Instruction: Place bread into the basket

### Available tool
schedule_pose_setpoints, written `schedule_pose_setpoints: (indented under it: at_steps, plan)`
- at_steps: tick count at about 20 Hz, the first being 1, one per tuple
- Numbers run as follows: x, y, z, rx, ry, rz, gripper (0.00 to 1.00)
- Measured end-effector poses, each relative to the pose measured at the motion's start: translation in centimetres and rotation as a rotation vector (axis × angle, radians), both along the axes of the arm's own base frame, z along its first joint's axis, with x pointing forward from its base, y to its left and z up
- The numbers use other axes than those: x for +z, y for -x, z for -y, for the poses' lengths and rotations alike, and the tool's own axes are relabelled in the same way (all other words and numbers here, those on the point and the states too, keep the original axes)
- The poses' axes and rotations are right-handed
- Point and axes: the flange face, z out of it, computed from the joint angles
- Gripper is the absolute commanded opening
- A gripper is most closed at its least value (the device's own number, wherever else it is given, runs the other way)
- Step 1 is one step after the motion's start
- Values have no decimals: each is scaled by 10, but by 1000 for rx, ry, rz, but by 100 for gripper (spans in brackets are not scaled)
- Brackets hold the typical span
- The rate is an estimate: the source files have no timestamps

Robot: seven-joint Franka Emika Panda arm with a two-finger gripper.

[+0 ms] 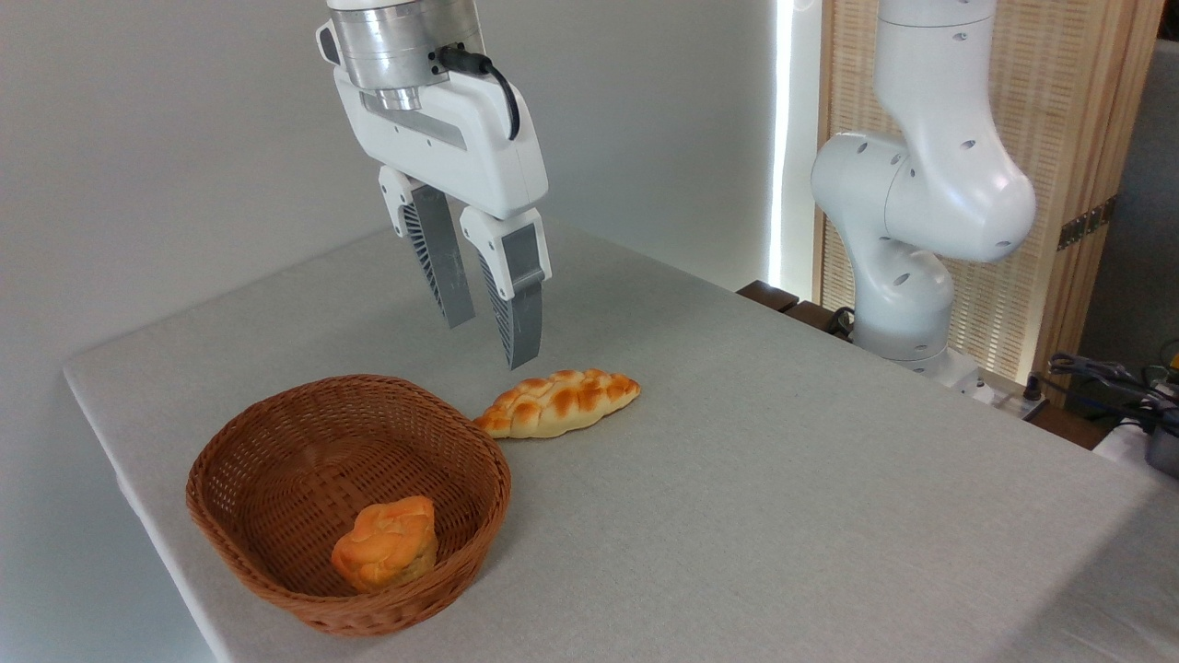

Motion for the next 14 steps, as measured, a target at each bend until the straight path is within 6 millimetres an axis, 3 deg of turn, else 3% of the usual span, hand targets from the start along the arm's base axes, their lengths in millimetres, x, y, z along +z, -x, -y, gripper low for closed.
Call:
schedule_pose_setpoints:
  at_steps: [9,14]
  plan:
    - [-3,0,0,0,0,-6,100]
    - [-30,18,12,-7,57,-74,100]
